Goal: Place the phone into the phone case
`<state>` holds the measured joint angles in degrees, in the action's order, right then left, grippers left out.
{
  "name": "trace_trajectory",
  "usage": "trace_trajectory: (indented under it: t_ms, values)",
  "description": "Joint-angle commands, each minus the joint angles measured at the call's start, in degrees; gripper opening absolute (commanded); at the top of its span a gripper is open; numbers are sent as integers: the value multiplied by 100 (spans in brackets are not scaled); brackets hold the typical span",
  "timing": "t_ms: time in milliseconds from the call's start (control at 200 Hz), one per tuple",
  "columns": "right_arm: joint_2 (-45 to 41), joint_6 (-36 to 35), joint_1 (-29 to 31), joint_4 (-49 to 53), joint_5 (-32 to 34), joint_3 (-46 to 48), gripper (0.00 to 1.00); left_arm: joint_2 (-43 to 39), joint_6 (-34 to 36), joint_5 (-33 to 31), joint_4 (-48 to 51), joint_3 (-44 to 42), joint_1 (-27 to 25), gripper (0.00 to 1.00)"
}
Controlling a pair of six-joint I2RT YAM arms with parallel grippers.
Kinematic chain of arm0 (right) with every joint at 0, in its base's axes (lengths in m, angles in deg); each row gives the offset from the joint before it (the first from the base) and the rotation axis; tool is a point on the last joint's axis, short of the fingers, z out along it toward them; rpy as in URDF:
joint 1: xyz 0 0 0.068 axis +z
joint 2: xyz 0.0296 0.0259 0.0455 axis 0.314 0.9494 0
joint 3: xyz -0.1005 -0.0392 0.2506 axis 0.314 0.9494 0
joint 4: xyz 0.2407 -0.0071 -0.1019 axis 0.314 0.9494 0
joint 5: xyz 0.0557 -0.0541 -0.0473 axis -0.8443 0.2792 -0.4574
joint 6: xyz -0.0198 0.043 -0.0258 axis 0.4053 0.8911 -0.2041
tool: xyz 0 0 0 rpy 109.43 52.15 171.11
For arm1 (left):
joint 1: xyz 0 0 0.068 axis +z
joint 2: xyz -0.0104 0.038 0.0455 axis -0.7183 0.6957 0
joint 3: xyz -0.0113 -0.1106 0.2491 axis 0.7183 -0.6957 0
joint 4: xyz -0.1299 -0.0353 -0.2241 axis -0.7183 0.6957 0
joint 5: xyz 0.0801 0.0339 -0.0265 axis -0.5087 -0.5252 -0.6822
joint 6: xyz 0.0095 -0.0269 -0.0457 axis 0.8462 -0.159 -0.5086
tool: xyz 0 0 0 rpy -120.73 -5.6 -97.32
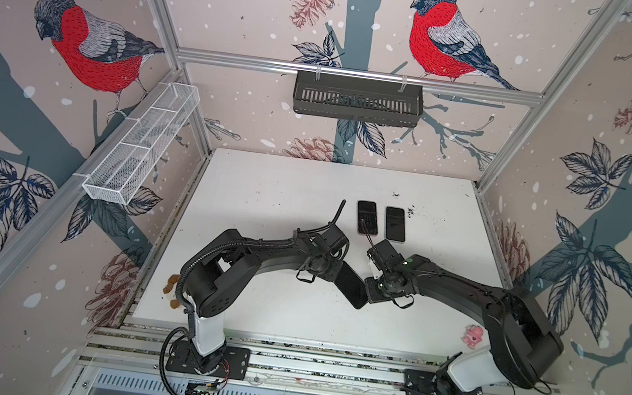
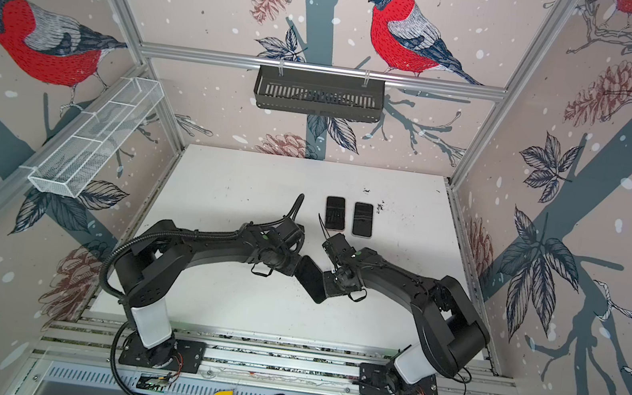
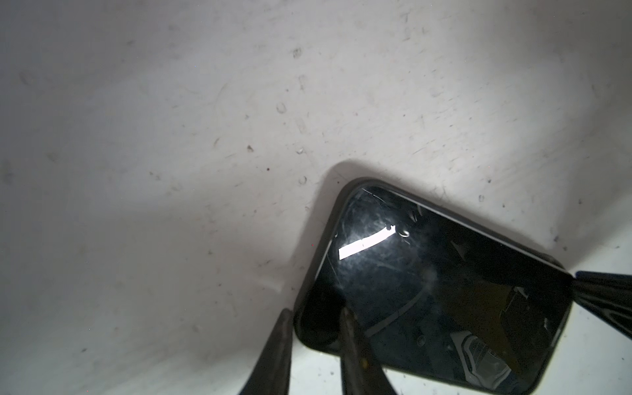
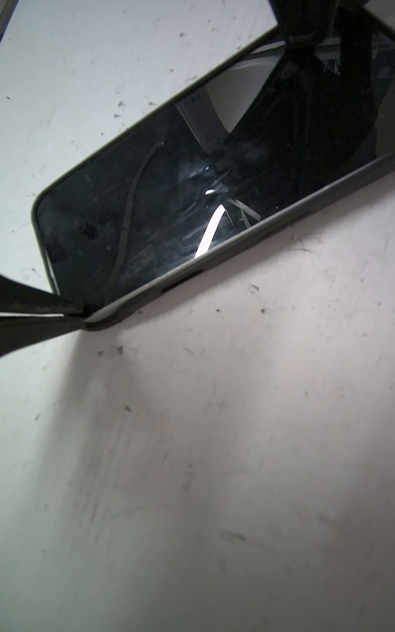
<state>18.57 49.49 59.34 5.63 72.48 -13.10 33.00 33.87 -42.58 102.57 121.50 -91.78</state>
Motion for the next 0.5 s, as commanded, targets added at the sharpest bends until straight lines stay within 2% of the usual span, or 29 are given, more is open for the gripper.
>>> trace_trajectory:
  t_ms: [0,280,425,495]
  values:
    - [373,-111,84,4,-135,155,6,55,58,-81,418,-59,-10,26]
    - [631,-7,315,20,181,-22,7,56,53,-63,384,-73,-1,26]
    - [193,89,288,161,482,-241,8,-61,77,-76,427,-24,68,26]
    - [-195,104,202,254,614,-406,12,-230,103,-145,498,33,142,26]
